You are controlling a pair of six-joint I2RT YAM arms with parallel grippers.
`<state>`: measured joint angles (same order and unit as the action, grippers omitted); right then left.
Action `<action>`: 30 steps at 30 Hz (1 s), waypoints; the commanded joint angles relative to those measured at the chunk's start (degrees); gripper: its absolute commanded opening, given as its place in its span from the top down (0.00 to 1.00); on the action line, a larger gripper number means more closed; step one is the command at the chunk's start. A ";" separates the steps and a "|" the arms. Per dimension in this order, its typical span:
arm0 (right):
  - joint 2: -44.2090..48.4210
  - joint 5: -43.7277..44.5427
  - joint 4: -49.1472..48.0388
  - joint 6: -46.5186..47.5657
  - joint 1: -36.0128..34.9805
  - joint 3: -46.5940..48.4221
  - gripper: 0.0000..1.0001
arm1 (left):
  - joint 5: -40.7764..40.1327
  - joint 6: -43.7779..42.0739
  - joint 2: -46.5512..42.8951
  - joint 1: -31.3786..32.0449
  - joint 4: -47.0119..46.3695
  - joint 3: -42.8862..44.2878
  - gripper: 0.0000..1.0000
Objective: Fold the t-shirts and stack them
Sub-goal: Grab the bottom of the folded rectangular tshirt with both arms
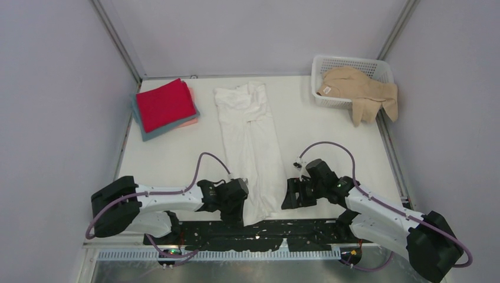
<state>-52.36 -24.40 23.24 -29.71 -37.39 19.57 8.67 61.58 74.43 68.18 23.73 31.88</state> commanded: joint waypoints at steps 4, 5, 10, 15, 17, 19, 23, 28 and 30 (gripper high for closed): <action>-1.39 -0.96 -1.73 -2.73 -0.67 -1.74 0.41 | -0.81 0.78 -1.38 0.70 1.62 0.67 1.00; -1.54 -0.76 -1.63 -3.16 -0.76 -2.17 0.44 | -1.06 0.78 -1.78 0.76 1.92 0.75 1.00; 0.88 0.55 -1.79 -6.59 -0.98 -5.12 0.85 | -2.27 1.62 -3.22 2.26 2.49 0.23 1.00; 7.71 -2.28 3.62 -6.81 -1.53 -5.51 0.94 | -2.30 2.60 -6.35 6.75 6.58 0.69 1.00; 11.01 -2.95 5.65 -7.87 -1.53 -5.88 0.94 | -2.68 3.59 -8.32 7.69 8.22 0.35 1.00; 13.77 -3.77 6.46 -8.95 -1.57 -6.40 0.94 | -3.03 3.97 -10.11 7.69 8.85 -0.17 1.00; 16.27 -4.10 3.90 -10.36 -1.54 -5.59 0.94 | -5.61 2.08 -12.93 7.55 7.93 1.46 1.00; 8.33 -0.91 -3.45 -7.11 -1.53 2.21 0.94 | -10.78 -5.31 -14.15 1.86 8.99 5.82 1.00; 3.90 2.84 -4.96 -5.18 -1.48 6.66 0.94 | -10.42 -7.61 -14.28 -3.54 9.04 5.99 1.00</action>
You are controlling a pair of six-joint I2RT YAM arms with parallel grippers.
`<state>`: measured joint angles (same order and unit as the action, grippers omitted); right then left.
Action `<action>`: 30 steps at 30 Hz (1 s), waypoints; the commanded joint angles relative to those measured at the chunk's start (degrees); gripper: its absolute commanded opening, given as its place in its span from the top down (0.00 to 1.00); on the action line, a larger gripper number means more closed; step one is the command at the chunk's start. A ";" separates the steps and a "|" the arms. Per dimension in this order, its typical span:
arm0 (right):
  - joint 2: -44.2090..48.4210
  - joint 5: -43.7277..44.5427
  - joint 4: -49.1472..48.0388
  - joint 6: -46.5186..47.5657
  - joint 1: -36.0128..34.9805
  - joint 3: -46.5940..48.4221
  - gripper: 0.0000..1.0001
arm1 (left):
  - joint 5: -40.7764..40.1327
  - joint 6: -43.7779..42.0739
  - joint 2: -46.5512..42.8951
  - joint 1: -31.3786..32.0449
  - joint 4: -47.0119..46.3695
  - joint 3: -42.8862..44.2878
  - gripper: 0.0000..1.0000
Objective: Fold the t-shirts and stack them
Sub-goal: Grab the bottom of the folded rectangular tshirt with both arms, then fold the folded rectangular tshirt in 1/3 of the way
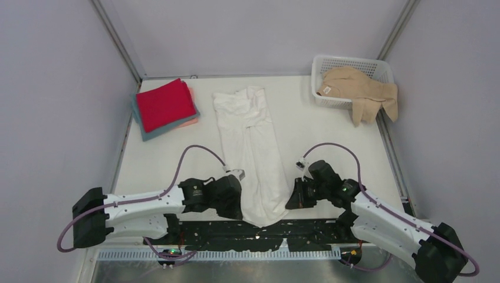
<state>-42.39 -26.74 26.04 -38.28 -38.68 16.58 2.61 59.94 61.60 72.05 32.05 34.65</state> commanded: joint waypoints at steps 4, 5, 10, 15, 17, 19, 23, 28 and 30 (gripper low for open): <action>-13.03 10.25 -12.20 3.98 0.42 16.36 0.94 | -3.99 -10.09 -2.00 -17.07 -4.46 3.69 1.00; -15.43 10.68 -13.36 3.77 0.61 17.85 0.94 | -4.35 -11.31 -1.69 -18.68 -5.15 4.45 1.00; -23.11 15.66 -22.48 1.05 2.79 22.59 0.94 | -0.68 -15.82 2.70 -27.17 -9.23 8.54 1.00; -30.00 19.63 -22.21 2.16 4.62 31.02 0.94 | -1.07 -18.85 8.31 -33.45 -6.03 14.40 1.00; -32.90 20.09 -22.07 2.98 5.03 34.07 0.94 | 0.56 -19.90 9.89 -35.74 -6.57 15.76 1.00; -35.94 19.99 -21.39 3.37 5.89 36.66 0.94 | 1.06 -20.79 12.02 -38.07 -6.17 17.68 1.00; -41.80 19.19 -22.31 4.11 7.61 40.24 0.94 | 0.37 -22.15 15.66 -41.25 -4.73 21.08 1.00; -47.49 19.91 -22.75 5.07 8.63 44.41 0.94 | -7.19 -21.71 19.09 -43.42 -2.64 24.07 1.00; -49.96 20.53 -22.64 5.72 9.08 46.93 0.94 | -8.04 -22.21 21.51 -44.06 -2.43 25.78 1.00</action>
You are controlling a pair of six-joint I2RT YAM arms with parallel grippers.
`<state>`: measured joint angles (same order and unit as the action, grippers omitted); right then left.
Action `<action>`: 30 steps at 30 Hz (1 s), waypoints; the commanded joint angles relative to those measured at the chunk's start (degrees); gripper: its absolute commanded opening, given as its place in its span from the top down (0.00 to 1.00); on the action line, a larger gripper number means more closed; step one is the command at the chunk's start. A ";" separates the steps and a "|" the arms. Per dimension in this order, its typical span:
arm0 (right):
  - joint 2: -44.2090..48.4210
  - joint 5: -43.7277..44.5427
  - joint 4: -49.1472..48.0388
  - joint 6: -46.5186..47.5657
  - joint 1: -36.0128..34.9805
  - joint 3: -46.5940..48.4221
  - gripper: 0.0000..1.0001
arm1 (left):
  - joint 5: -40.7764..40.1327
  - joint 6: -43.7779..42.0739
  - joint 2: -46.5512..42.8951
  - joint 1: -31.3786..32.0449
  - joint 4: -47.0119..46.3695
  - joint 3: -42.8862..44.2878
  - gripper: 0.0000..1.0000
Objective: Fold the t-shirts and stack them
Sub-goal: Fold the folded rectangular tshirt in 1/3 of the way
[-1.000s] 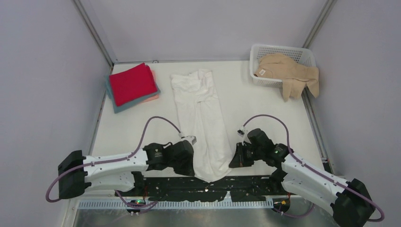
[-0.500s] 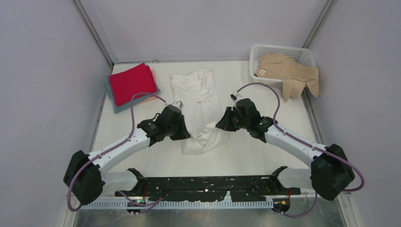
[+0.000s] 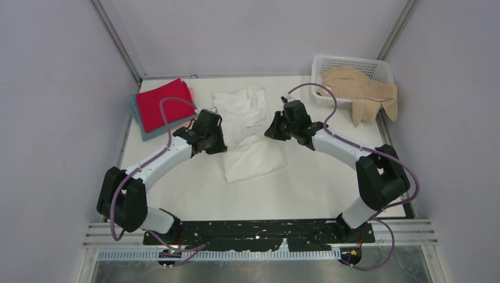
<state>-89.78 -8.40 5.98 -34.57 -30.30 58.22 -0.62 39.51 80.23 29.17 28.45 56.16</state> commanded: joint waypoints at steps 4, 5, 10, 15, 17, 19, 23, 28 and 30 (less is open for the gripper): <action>-7.61 1.19 -2.54 2.54 1.59 8.91 0.94 | -5.54 -2.77 7.47 -2.50 2.71 8.06 1.00; -8.09 1.19 -2.54 2.56 1.71 9.31 0.94 | -5.46 -2.82 8.52 -2.86 3.01 8.92 1.00; -11.17 2.02 -2.22 3.12 2.40 11.34 0.94 | -5.26 -3.28 12.66 -4.04 4.32 11.87 1.00; -13.68 1.93 -2.57 2.60 3.58 12.22 0.94 | -4.84 -3.79 15.78 -4.69 4.03 13.74 1.00; -14.20 2.11 -2.90 2.71 3.76 12.42 0.94 | -4.37 -4.36 16.97 -4.73 3.94 14.75 1.00; -15.30 1.86 -3.10 2.80 4.03 12.84 0.94 | -4.46 -4.32 18.04 -4.81 4.35 15.63 1.00; -17.80 1.24 -3.81 2.73 4.42 14.24 0.90 | -4.76 -3.22 19.93 -5.23 5.07 16.57 0.98; -18.83 0.04 -3.87 2.16 4.95 15.54 0.46 | -5.44 -2.64 19.87 -5.78 6.63 18.33 0.48; -16.98 0.14 -3.76 2.45 4.99 15.19 0.28 | -5.33 -2.76 17.74 -5.78 6.31 18.03 0.28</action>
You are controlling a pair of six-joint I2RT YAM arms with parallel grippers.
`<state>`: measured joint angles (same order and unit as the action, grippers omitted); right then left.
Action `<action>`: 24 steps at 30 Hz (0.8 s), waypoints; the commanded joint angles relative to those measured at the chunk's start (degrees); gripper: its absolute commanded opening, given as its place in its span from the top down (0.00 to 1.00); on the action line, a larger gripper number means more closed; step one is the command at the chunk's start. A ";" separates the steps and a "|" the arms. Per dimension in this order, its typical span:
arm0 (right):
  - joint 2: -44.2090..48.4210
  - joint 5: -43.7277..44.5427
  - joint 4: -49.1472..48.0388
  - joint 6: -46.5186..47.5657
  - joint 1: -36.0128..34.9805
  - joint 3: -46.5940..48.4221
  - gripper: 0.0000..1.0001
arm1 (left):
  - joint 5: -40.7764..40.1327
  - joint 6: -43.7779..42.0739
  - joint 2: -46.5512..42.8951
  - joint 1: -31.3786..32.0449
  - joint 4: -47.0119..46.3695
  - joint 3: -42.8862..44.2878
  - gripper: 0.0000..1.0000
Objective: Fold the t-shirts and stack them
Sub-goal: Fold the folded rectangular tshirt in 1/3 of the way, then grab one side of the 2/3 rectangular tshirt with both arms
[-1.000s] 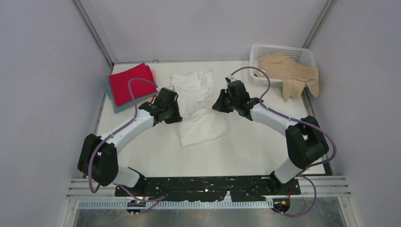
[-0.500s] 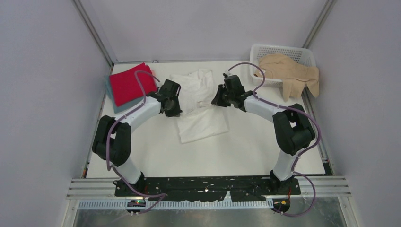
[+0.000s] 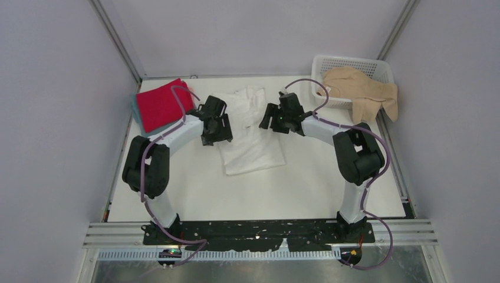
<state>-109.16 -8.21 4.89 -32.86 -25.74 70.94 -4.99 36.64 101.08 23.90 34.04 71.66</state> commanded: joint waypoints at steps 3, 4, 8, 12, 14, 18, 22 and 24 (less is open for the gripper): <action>5.49 0.41 -2.22 1.21 0.42 0.66 0.12 | 0.16 0.53 -7.64 -0.52 -1.15 -0.69 0.04; 7.40 0.79 -1.67 1.26 0.40 -0.90 0.02 | 0.68 0.76 -9.10 -0.52 -1.70 -2.13 0.01; 13.97 2.47 -1.44 1.60 0.42 -8.08 0.05 | 5.51 1.77 -15.05 -0.27 -3.93 -9.30 0.00; 20.63 2.94 -2.12 1.06 0.42 -16.75 0.05 | 11.78 3.35 -19.57 1.23 -7.33 -17.96 0.00; 23.21 1.31 -2.68 0.39 0.42 -20.23 0.05 | 14.80 4.97 -21.13 2.30 -10.03 -21.89 0.01; 26.39 -4.22 -5.29 -1.98 0.42 -26.56 0.05 | 16.95 8.88 -22.23 4.12 -15.00 -28.12 0.08; 27.92 -5.22 -6.74 -3.36 0.42 -30.14 0.05 | 14.72 10.63 -22.10 4.72 -15.94 -30.89 0.18; 28.69 -5.30 -7.26 -3.66 0.38 -31.01 0.05 | 14.18 11.25 -21.72 4.75 -17.01 -31.78 0.24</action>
<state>-83.88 -11.55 2.02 -34.59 -25.39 40.97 9.45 45.12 80.55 28.56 22.92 40.80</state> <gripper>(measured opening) 0.954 0.814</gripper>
